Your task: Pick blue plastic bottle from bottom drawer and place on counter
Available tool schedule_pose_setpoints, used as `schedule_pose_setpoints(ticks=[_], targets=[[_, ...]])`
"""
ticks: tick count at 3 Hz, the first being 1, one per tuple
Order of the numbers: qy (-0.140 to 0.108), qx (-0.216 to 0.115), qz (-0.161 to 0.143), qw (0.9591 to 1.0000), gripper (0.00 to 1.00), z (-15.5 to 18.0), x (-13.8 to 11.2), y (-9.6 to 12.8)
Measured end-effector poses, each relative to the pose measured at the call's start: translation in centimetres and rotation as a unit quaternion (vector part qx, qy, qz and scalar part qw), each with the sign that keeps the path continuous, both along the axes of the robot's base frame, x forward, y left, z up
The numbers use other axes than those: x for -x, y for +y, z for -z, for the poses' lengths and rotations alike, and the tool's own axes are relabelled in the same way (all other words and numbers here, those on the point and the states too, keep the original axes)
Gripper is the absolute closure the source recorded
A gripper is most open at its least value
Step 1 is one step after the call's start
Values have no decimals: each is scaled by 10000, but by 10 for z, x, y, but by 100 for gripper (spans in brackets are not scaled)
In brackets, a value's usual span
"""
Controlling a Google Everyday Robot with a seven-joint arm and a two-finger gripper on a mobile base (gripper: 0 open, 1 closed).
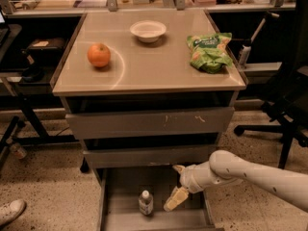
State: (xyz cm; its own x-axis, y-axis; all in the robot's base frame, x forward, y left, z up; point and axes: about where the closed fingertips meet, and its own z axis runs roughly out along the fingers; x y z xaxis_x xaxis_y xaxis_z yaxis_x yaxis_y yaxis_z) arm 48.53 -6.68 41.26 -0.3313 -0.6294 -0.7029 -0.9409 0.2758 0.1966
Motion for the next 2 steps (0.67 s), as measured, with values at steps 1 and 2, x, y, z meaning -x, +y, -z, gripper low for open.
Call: schedule_pose_setpoints(ticks=[1, 2], targets=[[29, -33, 108, 9999, 0, 29, -2, 3], [-42, -60, 377, 9993, 0, 67, -6, -2]])
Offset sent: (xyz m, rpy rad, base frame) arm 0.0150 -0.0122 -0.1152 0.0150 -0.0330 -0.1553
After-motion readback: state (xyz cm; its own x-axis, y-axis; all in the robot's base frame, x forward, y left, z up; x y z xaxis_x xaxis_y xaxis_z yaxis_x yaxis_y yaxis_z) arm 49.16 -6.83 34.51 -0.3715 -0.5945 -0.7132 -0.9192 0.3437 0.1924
